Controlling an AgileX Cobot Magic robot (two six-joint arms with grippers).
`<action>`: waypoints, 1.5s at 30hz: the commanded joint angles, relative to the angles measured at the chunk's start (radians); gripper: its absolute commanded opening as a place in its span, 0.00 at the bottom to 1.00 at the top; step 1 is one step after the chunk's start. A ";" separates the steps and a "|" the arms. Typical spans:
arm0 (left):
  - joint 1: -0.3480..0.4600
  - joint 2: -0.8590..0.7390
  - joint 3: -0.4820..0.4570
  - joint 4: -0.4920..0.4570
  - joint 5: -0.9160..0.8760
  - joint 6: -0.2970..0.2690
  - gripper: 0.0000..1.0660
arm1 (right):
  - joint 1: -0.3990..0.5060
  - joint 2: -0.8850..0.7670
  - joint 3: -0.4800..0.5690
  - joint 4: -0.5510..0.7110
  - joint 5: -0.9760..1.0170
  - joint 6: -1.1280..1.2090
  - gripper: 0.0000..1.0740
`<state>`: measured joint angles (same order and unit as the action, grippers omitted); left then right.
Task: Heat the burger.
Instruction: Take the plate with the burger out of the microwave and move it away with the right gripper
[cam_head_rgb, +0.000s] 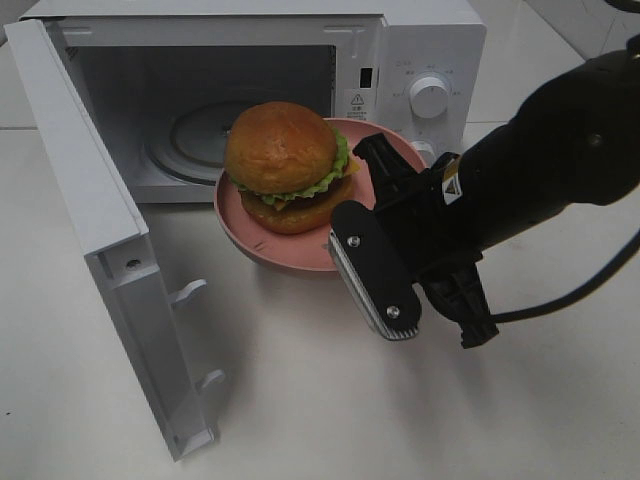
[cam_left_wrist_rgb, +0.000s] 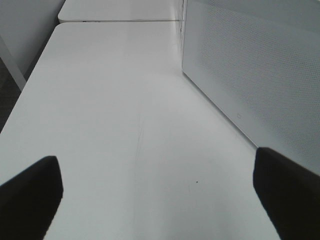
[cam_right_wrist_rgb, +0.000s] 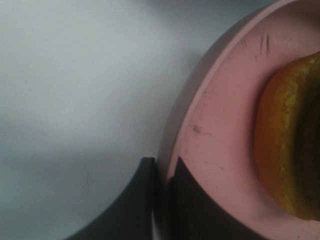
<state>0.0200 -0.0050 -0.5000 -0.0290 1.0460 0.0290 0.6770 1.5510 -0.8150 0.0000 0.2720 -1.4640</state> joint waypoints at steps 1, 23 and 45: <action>0.001 -0.020 0.003 -0.004 -0.008 -0.004 0.92 | -0.002 -0.052 0.022 0.008 -0.068 0.006 0.00; 0.001 -0.020 0.003 -0.004 -0.008 -0.004 0.92 | -0.002 -0.395 0.301 0.008 -0.048 0.008 0.00; 0.001 -0.020 0.003 -0.004 -0.008 -0.004 0.92 | -0.002 -0.632 0.393 -0.183 0.135 0.369 0.01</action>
<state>0.0200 -0.0050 -0.5000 -0.0290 1.0460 0.0290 0.6770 0.9360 -0.4150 -0.1520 0.4590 -1.1320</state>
